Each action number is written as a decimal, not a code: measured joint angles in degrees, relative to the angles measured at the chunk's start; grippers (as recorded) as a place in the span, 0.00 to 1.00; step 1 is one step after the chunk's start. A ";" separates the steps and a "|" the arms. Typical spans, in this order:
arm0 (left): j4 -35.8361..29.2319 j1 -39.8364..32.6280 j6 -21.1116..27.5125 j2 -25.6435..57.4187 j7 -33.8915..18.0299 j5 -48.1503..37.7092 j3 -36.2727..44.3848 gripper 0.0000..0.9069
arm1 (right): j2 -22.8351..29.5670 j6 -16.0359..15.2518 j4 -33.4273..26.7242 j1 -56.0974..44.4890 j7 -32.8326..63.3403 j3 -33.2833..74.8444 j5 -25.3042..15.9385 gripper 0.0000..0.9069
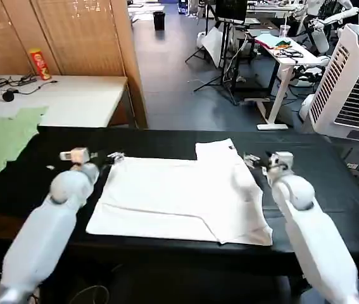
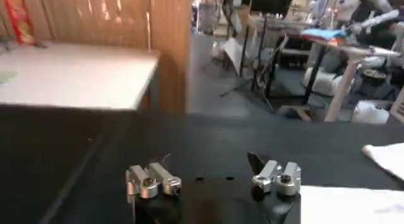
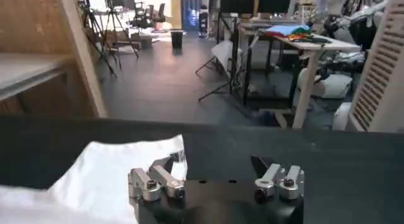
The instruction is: Fold and organize the clothes.
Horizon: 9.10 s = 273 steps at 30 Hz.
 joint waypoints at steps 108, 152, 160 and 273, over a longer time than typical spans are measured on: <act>-42.96 51.21 3.80 9.50 -4.73 3.57 -22.28 0.97 | -14.99 -9.94 52.11 -48.17 3.87 17.58 10.15 0.97; -20.40 29.53 0.49 -1.50 -2.51 1.31 -16.81 0.00 | 2.30 1.03 24.44 -29.19 5.15 11.61 -4.31 0.05; -19.75 28.50 -4.19 -2.18 0.19 12.05 -14.41 0.00 | 4.51 3.47 24.35 -29.24 6.42 12.33 -8.23 0.04; -36.84 33.45 -3.30 -17.00 -7.16 3.28 4.10 0.66 | 4.24 1.61 49.22 -47.64 1.54 17.85 -7.78 0.97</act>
